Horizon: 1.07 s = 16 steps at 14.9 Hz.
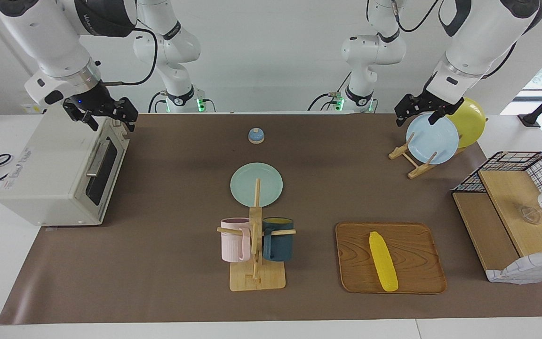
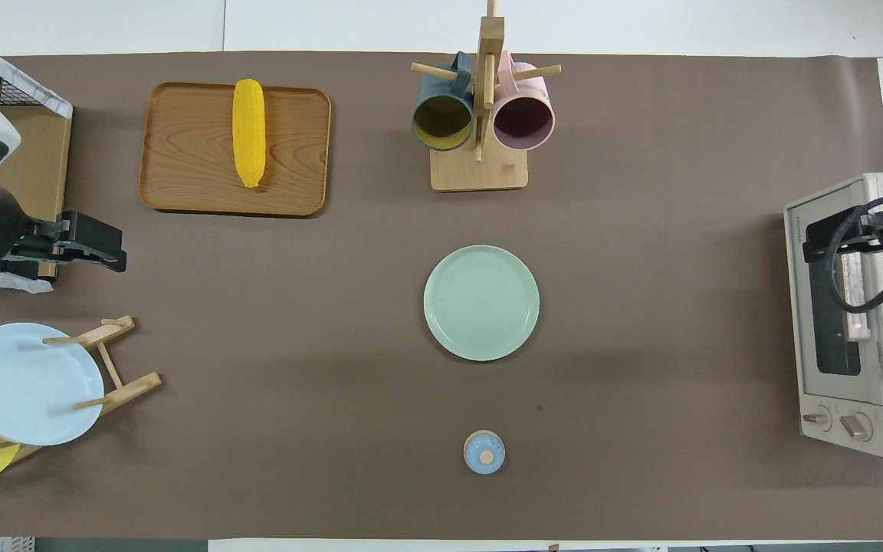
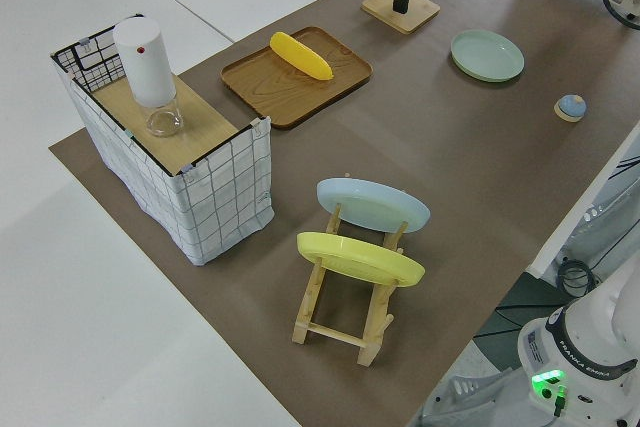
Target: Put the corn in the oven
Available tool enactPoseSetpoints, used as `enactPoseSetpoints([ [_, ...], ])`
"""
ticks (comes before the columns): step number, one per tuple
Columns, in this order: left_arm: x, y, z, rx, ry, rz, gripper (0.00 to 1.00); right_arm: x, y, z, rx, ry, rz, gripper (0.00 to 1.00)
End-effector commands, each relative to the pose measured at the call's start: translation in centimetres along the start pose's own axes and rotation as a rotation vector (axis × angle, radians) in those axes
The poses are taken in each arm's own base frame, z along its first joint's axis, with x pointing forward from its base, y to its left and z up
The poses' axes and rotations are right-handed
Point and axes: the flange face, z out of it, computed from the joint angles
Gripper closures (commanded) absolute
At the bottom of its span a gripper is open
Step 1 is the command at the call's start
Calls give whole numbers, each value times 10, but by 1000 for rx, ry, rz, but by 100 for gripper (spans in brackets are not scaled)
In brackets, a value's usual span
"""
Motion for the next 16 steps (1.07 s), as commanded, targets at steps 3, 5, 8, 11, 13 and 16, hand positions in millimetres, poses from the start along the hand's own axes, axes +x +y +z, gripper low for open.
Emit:
enactPoseSetpoints([
  [3,3,-2,-2,16,12,-10,0,3,-3,5,13,21,-98,65],
  [5,2,0,-1,16,11,-7,0,2,2,13,9,40,-102,100],
  [8,2,0,-1,16,11,-6,0,0,7,43,-8,74,-125,100],
  [11,2,-3,0,7,15,-11,0,-2,25,72,-97,86,-16,100],
  [13,4,-5,4,4,26,-18,0,-4,44,87,-116,62,64,100],
  [16,9,-2,3,-4,76,-9,0,-5,52,117,-120,50,102,100],
])
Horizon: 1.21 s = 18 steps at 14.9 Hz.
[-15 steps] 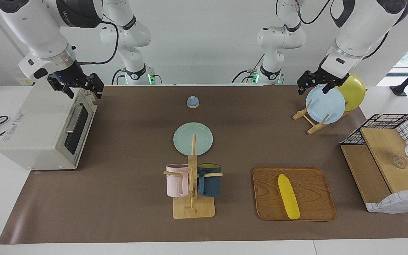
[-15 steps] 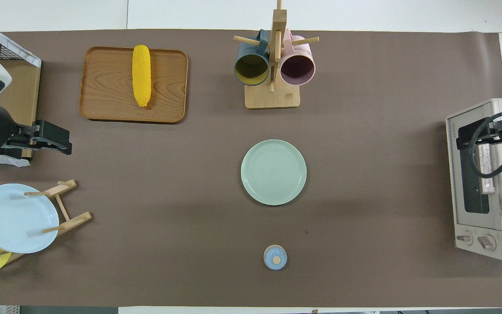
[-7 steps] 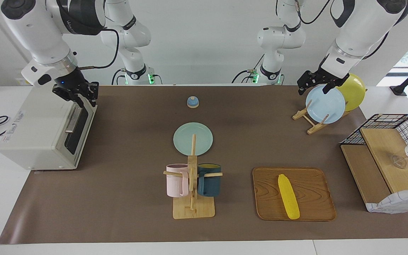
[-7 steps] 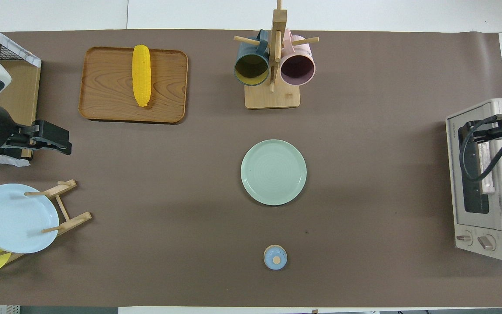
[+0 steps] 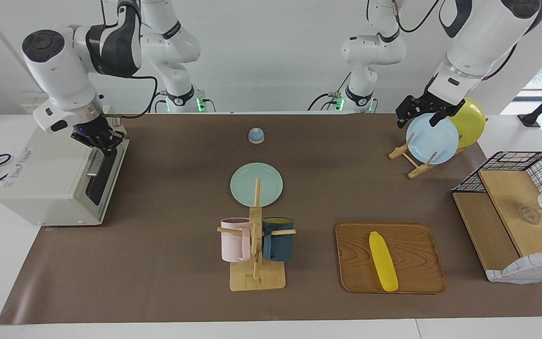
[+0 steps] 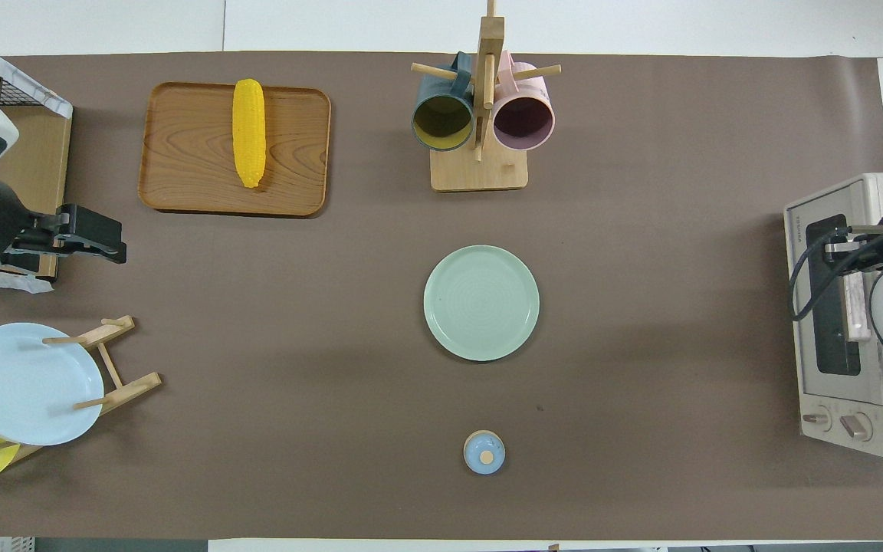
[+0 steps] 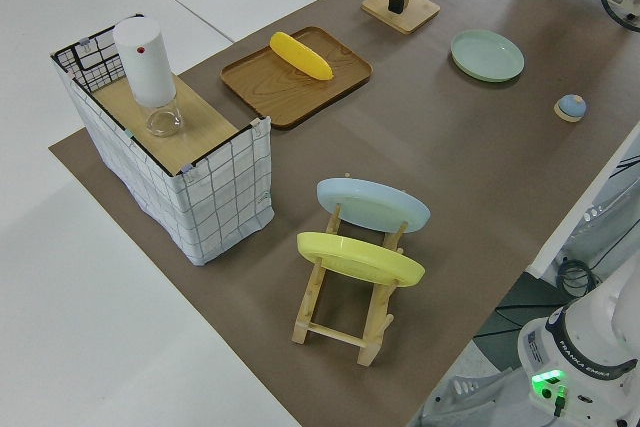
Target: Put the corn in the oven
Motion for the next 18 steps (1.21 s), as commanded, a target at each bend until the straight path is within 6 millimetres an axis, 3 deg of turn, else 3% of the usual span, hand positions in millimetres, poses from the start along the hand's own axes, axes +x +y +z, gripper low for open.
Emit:
enactPoseSetpoints([
  [1,6,3,2,1,49,-1,0,-11,4,15,-18,1,29,100],
  [3,15,7,8,-2,62,6,0,-12,16,19,-64,-12,28,100],
  [5,36,10,30,0,53,9,0,-12,23,20,-75,-12,30,100],
  [7,64,13,59,2,29,6,0,-18,34,35,-73,-40,46,100],
  [12,144,28,129,-28,34,8,0,-21,44,49,-66,-63,-5,100],
  [15,188,55,180,-34,42,41,0,-19,30,54,-34,-55,-20,100],
  [18,216,60,216,-39,68,49,0,-10,-7,60,-1,-30,-67,100],
])
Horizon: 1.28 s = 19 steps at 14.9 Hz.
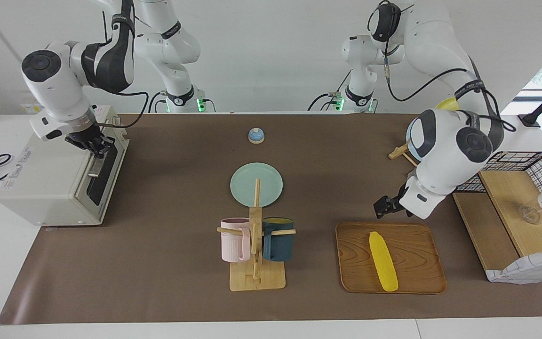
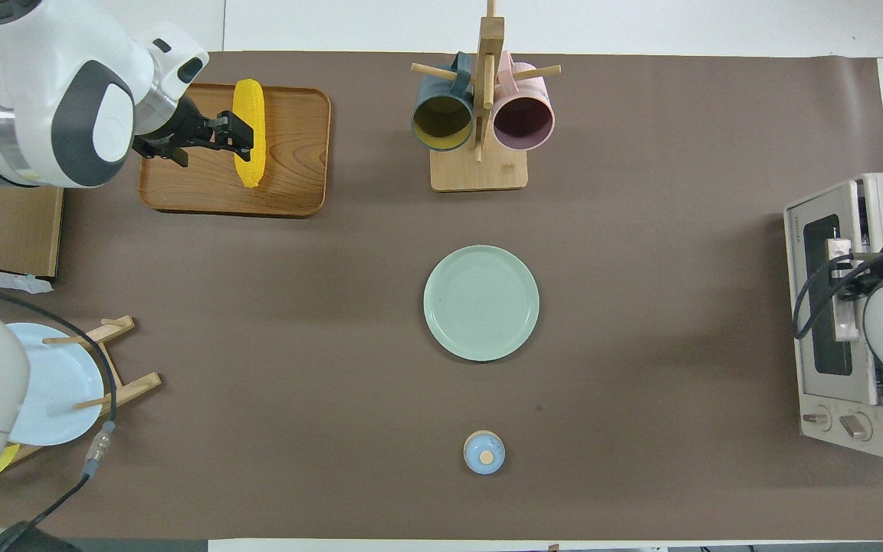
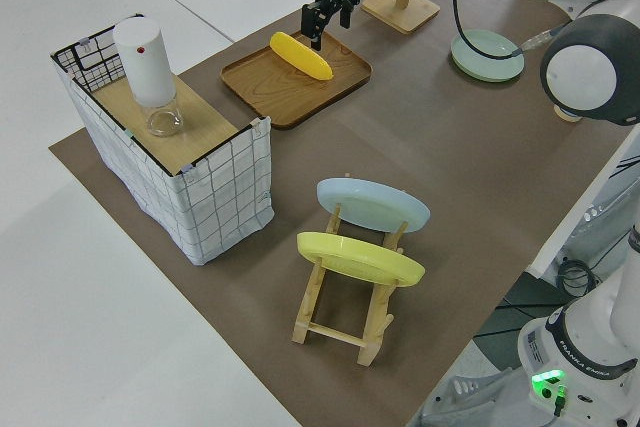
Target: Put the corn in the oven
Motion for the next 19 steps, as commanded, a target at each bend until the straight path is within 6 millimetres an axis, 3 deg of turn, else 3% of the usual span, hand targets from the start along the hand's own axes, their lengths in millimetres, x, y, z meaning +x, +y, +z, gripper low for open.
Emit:
enactPoseSetpoints([
  [1,25,4,18,0,42,33,0,5,-27,32,31,19,-52,100],
  [5,28,5,48,8,57,60,0,15,-51,74,72,31,-66,100],
  [7,30,3,51,23,73,76,0,19,-61,98,74,67,-77,100],
  [9,34,4,75,26,52,84,0,14,-87,102,75,89,-113,100],
  [13,40,3,81,23,73,92,0,8,-97,135,81,114,-95,100],
  [15,44,1,78,23,87,89,0,8,-100,142,80,102,-98,100],
  [19,53,-1,96,23,110,85,0,7,-124,138,130,99,-65,100],
])
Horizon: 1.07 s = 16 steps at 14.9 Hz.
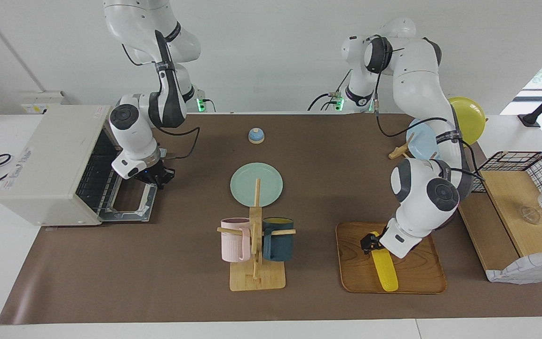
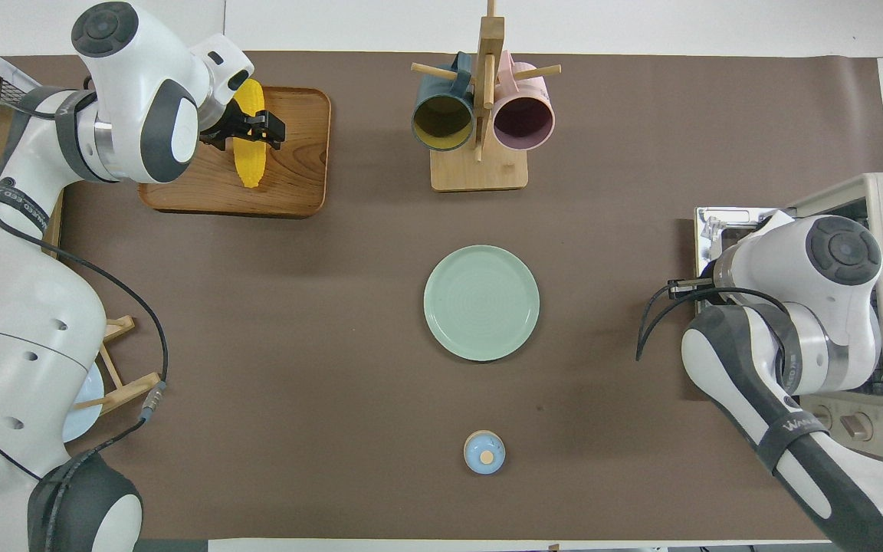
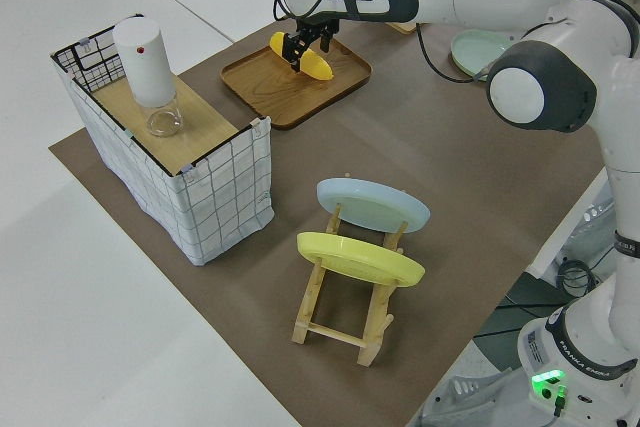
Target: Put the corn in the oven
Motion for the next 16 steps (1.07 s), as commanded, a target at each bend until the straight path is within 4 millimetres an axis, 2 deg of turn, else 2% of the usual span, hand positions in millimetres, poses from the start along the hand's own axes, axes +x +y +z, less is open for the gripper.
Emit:
enactPoseSetpoints([
  [1,15,-3,9,23,37,16,0,0,0,-4,25,13,44,100],
  [3,16,-3,8,22,44,17,0,-1,-13,-4,51,11,68,100],
  [5,17,-5,18,27,28,15,0,0,-28,-8,54,10,71,100],
  [6,21,-2,10,22,43,17,0,4,-34,-12,54,12,76,100],
  [7,21,-2,11,25,41,19,0,7,-39,-16,53,1,70,100],
  [10,21,-2,10,25,37,19,0,17,-42,-26,51,-10,75,100],
  [11,20,-2,11,27,28,19,5,18,-43,-26,52,-7,74,100],
  [12,20,-1,11,26,28,20,19,18,-45,-27,51,-7,71,100],
  [14,20,-2,9,26,32,22,57,18,-55,-28,50,-5,53,100],
  [16,19,-5,9,29,24,20,100,18,-56,-28,50,-5,51,100],
])
